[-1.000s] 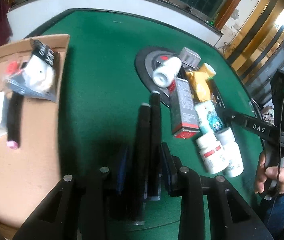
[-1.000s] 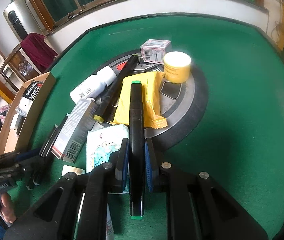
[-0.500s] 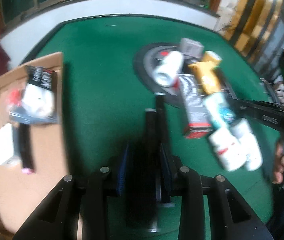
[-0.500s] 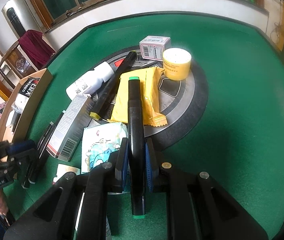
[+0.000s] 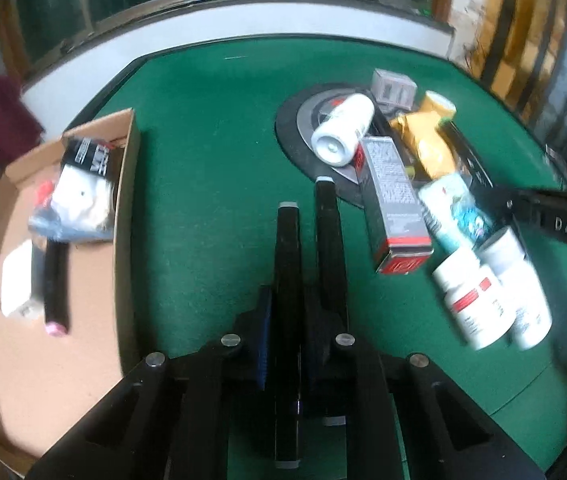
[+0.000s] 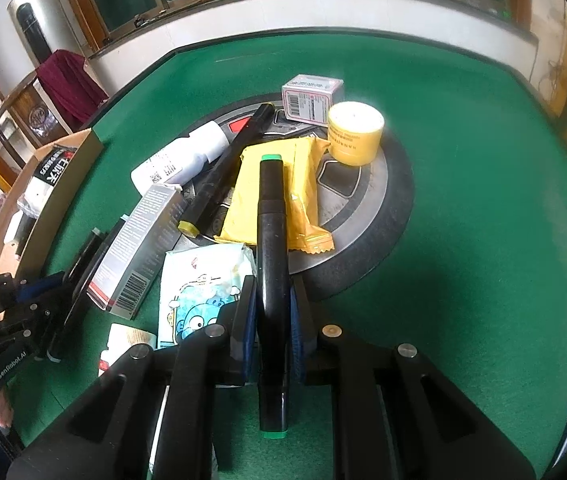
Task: Organize objects
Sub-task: 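Lift both markers from the pile and carry them toward the cardboard tray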
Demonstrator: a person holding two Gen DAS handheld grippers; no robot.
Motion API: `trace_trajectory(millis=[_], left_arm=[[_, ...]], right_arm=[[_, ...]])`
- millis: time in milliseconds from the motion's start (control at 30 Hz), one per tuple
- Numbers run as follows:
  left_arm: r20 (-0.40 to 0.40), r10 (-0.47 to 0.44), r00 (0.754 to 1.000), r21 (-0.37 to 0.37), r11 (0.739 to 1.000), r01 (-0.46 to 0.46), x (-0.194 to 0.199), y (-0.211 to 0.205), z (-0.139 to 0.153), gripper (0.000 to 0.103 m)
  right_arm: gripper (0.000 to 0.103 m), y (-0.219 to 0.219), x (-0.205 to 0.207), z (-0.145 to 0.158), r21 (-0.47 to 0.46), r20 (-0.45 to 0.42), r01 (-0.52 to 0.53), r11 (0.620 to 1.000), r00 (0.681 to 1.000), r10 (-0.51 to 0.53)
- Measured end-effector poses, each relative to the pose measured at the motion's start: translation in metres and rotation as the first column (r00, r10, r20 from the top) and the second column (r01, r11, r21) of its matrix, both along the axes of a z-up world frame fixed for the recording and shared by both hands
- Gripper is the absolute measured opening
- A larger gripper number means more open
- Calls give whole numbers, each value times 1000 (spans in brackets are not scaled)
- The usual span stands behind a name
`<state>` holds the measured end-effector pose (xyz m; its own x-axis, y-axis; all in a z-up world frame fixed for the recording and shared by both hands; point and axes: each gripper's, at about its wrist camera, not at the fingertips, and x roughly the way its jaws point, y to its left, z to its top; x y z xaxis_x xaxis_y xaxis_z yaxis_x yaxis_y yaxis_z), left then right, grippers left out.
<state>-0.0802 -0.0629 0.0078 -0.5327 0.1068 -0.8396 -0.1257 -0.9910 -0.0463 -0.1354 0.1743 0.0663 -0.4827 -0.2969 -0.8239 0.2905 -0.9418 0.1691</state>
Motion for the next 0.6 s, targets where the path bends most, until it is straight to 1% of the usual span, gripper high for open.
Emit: trace_trajectory(millis=[67,133,267,367,467,600], left_arm=[[0,35,999,72,997,-34,2,-10,2,12],[-13,56,998,123,991,-54,6,-18,6,12],[-47,86,995,192,978,-76,14,-33,20,12],[-64,102,993,210,974,-87,14,-35,26,12],[-59,110,992,239,966,-93,15,-37,29,12],[-80,118,990,246,965,-95,21,-38,37,12]], right_arm=[[12,5,0,2,-33,1,9,999,1000,-9],[12,10,0,4,-70,8,16,997,1000,-16],[12,15,1,9,-120,13,19,993,1000,-18],[12,14,3,15,-132,-3,20,991,1000,-20],[12,15,6,22,-149,-17,17,989,1000,-19],[12,15,9,29,-177,-30,6,984,999,-11]])
